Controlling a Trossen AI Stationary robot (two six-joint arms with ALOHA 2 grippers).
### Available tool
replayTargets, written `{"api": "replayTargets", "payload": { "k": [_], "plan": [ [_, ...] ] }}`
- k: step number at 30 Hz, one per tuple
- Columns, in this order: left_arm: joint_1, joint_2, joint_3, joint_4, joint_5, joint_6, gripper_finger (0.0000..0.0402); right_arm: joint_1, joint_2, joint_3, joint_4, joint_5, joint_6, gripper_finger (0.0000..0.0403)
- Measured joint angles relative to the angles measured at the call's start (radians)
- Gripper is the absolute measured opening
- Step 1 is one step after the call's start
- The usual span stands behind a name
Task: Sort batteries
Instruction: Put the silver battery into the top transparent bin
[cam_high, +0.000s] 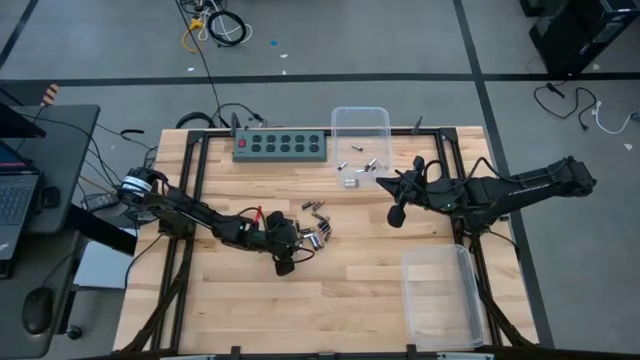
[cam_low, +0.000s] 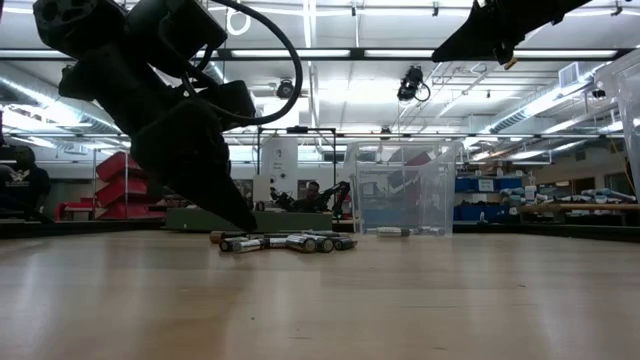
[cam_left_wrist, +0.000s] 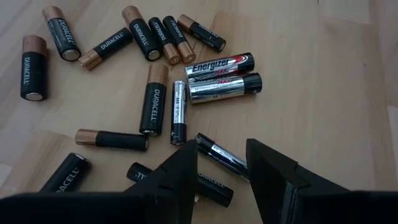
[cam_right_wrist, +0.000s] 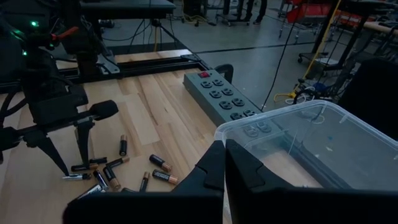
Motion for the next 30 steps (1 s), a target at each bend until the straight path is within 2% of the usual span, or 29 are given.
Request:
{"api": "replayTargets", "payload": {
  "k": [21,30],
  "plan": [
    [0.000,0.001,0.000,-0.002,0.021,0.002,0.0137,0.000,0.000,0.000,-0.001,0.000,0.000,0.0001],
    [0.000,0.067,0.000,0.061,0.049,0.001,0.0137,0.000,0.000,0.000,0.005,0.000,0.000,0.0001]
  ]
}}
